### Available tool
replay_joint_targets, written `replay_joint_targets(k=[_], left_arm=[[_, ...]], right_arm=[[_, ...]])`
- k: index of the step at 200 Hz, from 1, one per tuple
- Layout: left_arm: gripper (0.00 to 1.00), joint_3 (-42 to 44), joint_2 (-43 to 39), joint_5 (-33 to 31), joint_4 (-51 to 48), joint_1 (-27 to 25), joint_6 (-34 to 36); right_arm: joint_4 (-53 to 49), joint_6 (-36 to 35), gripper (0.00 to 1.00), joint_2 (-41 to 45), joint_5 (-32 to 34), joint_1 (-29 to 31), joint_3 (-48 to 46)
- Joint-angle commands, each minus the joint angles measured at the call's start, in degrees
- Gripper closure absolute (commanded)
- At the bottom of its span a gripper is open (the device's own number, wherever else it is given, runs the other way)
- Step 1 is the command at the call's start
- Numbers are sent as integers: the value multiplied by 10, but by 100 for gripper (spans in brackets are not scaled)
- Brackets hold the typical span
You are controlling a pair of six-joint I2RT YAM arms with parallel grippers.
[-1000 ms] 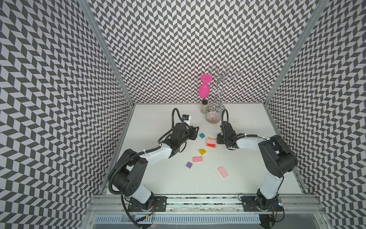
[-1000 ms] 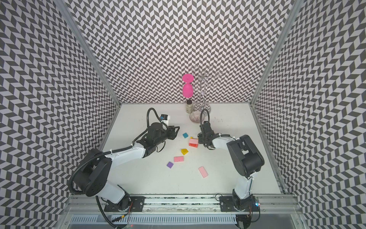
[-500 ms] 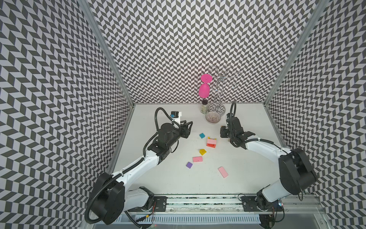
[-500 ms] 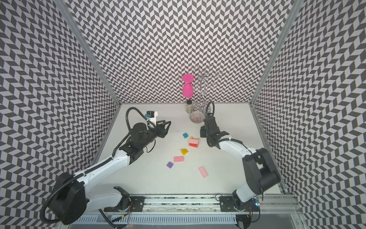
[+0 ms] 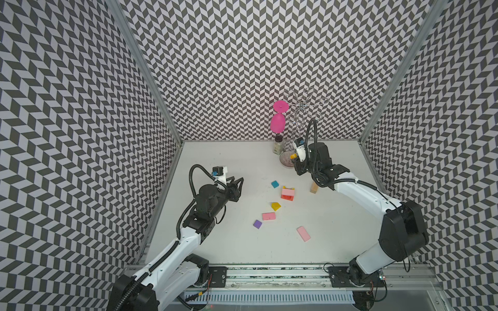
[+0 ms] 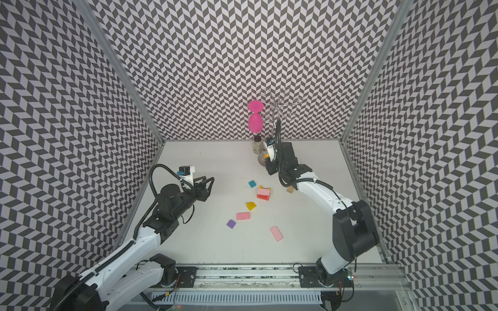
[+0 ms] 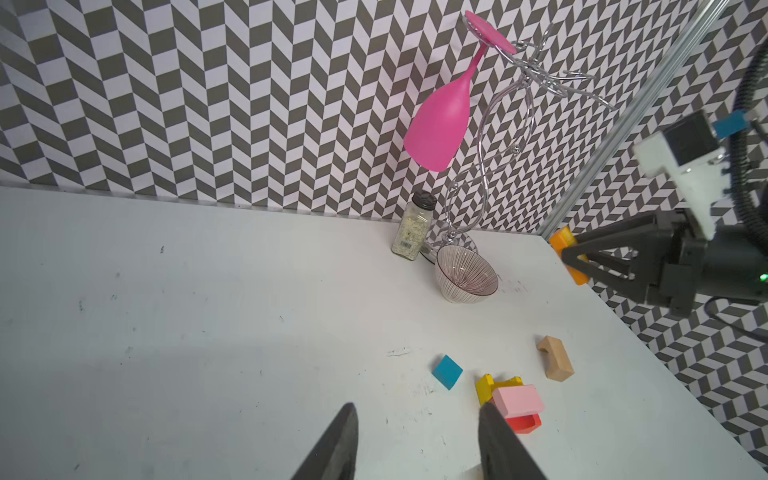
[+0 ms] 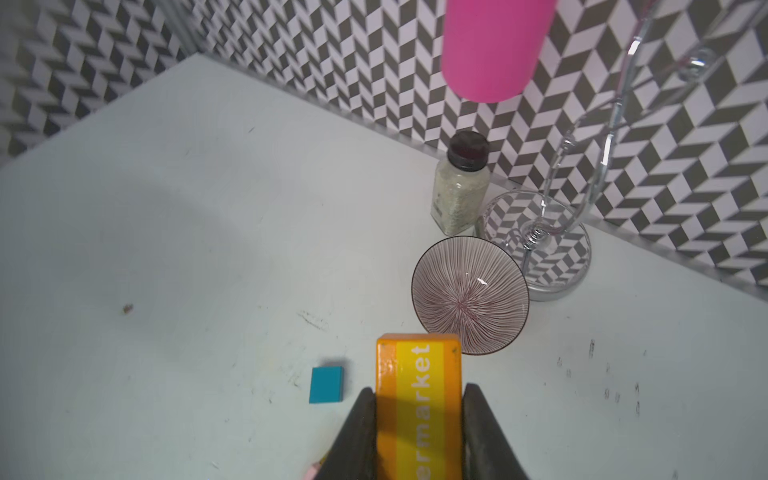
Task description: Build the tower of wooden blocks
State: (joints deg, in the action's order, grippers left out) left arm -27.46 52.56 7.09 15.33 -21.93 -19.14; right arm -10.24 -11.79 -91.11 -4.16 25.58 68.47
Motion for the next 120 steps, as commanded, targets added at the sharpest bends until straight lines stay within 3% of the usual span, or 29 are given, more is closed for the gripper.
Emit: replay_joint_targets(k=[1, 19, 52, 120], left_arm=[[51, 4, -9, 19, 11, 1, -6], [51, 1, -4, 24, 8, 1, -6], [51, -4, -8, 25, 3, 2, -6], [52, -5, -5, 15, 18, 1, -9]], right_arm=[[38, -152, 100, -11, -128, 1, -19], [-29, -222, 100, -28, -190, 1, 26], [-195, -304, 100, -68, -199, 2, 158], [-224, -357, 100, -125, -74, 6, 128]])
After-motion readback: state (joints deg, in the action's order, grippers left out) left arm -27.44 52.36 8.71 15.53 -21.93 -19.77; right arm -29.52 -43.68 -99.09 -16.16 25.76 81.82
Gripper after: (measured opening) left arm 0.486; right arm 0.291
